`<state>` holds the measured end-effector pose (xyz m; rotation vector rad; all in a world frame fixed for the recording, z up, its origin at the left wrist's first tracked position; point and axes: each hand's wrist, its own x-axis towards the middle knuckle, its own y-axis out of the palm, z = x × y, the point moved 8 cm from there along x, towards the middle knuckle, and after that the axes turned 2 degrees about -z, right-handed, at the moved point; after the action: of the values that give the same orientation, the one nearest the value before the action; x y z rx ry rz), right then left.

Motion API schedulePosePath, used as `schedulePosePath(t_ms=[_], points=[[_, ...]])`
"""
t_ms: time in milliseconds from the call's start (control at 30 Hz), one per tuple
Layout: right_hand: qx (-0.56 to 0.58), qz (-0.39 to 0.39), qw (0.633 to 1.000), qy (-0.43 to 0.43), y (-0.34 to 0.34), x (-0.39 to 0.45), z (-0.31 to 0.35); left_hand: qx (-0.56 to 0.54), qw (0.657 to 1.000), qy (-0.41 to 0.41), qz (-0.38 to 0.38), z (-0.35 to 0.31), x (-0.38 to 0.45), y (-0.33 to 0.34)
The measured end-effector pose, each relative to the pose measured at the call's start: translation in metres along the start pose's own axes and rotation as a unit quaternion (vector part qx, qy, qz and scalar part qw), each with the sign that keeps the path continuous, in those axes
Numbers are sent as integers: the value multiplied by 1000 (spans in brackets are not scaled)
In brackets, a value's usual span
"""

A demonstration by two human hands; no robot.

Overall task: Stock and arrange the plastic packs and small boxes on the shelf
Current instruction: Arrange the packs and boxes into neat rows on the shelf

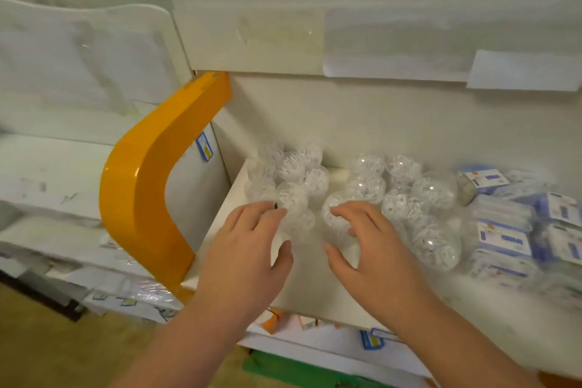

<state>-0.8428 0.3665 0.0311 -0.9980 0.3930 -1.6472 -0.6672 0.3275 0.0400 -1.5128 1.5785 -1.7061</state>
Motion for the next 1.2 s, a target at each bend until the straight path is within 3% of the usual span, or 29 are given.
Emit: schedulePosePath(t_ms=[133, 267, 633, 1200], points=[[-19, -28, 999, 3, 8, 38, 13, -1, 999, 30, -21, 31, 29, 5], [-46, -46, 998, 21, 14, 70, 9, -25, 999, -18, 15, 54, 60, 24], [-180, 135, 973, 53, 51, 142, -30, -25, 994, -35, 100, 64, 110, 82], [-129, 185, 974, 40, 62, 156, -40, -62, 990, -20, 127, 68, 85, 69]])
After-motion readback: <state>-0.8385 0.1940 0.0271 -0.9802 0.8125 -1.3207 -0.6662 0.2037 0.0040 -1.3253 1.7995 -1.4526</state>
